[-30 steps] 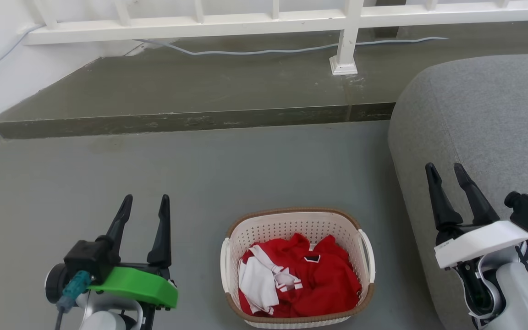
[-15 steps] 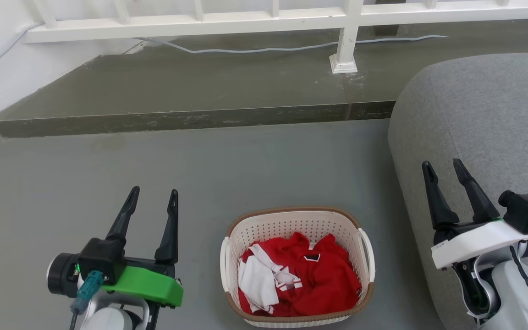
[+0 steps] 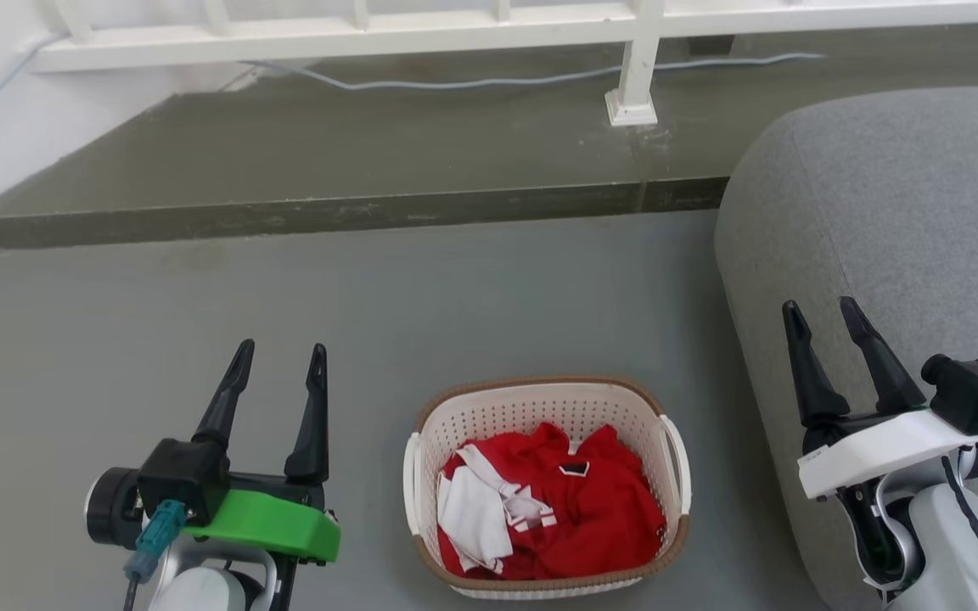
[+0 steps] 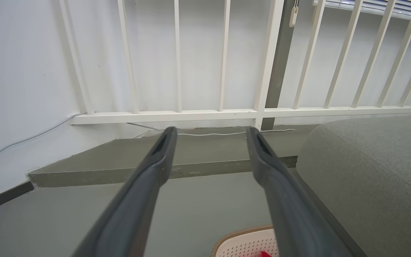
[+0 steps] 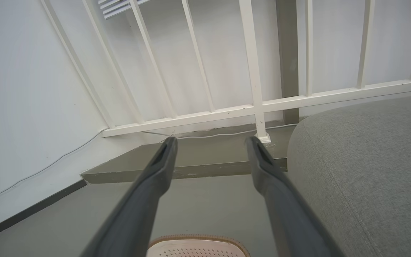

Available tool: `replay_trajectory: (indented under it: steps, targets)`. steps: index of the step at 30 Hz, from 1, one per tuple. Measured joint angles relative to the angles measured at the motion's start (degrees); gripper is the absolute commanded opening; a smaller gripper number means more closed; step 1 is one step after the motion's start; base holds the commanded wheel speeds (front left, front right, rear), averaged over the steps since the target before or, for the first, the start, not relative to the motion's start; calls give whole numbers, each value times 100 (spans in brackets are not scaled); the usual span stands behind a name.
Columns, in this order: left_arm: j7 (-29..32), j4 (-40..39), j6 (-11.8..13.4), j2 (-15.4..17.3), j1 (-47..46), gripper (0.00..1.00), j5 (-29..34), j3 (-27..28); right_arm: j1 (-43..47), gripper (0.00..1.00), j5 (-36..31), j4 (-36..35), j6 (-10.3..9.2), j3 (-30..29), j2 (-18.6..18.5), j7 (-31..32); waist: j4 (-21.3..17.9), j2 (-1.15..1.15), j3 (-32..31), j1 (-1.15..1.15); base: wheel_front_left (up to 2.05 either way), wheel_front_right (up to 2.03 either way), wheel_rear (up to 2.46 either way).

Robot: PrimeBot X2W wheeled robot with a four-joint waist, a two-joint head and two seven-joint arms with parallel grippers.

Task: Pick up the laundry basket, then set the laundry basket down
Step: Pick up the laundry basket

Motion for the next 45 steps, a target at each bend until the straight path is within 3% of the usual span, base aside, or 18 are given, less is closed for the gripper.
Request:
replay_trajectory:
  steps: [22,45]
  targets:
    - [0,246,155,-2,-648,100,-359,-488,-481,100,314,375,0,-180,-196,-1,-46,0,1191,0,0,0,0]
    - [-1,1568,287,-31,-2290,100,-1134,-1183,-1613,100,831,1657,1,650,-613,-8,84,0,2960,0,0,0,0]
